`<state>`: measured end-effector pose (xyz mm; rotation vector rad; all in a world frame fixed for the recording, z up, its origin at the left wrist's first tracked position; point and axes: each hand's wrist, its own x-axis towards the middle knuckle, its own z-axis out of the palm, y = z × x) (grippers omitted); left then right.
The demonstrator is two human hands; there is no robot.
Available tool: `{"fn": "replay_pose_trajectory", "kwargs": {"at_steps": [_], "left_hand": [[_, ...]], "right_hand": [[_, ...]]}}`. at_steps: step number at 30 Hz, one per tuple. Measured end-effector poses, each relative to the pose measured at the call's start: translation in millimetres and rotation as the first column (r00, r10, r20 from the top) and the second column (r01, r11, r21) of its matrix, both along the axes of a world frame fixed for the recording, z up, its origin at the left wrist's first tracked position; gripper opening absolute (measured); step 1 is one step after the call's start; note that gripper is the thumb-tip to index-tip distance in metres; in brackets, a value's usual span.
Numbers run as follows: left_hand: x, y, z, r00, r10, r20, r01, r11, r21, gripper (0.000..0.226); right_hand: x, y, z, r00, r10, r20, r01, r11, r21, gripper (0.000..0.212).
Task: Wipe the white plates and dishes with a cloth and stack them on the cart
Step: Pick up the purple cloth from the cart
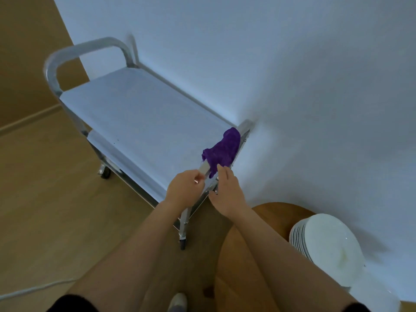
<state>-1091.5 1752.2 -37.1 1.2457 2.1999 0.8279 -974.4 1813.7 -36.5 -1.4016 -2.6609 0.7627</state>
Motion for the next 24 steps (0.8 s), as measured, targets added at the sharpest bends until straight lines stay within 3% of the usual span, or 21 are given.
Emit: {"fn": "replay_pose_trajectory", "kwargs": {"at_steps": [4, 8, 14, 16, 19, 21, 24], "left_hand": [[-13, 3, -7, 0.999, 0.026, 0.032, -0.027, 0.999, 0.028, 0.021], [-15, 6, -16, 0.996, 0.051, 0.073, -0.055, 0.997, 0.057, 0.020], [-9, 5, -28, 0.988, 0.098, 0.117, -0.112, 0.987, 0.116, 0.015], [-4, 6, -30, 0.986, 0.109, 0.124, -0.126, 0.982, 0.142, 0.013], [11, 7, -31, 0.991, 0.101, 0.091, -0.119, 0.968, 0.220, 0.012], [27, 4, -28, 0.993, 0.115, 0.030, -0.119, 0.940, 0.319, 0.025], [55, -2, -30, 0.982, 0.135, -0.131, -0.068, 0.904, 0.423, 0.068]], "right_hand": [[-18, 18, -12, 0.998, 0.019, 0.067, -0.027, 0.993, 0.116, 0.082], [-33, 28, -25, 0.989, 0.029, 0.143, -0.061, 0.974, 0.220, 0.076], [-41, 42, -16, 0.999, 0.008, -0.049, 0.010, 0.938, 0.347, 0.032], [-36, 44, -6, 0.988, 0.003, -0.156, 0.049, 0.944, 0.328, 0.014], [-21, 34, 7, 0.952, -0.040, -0.305, 0.119, 0.962, 0.245, 0.012], [-7, 22, 11, 0.928, -0.078, -0.364, 0.158, 0.968, 0.196, 0.016], [19, 6, 18, 0.881, -0.155, -0.448, 0.232, 0.965, 0.124, 0.023]]}}
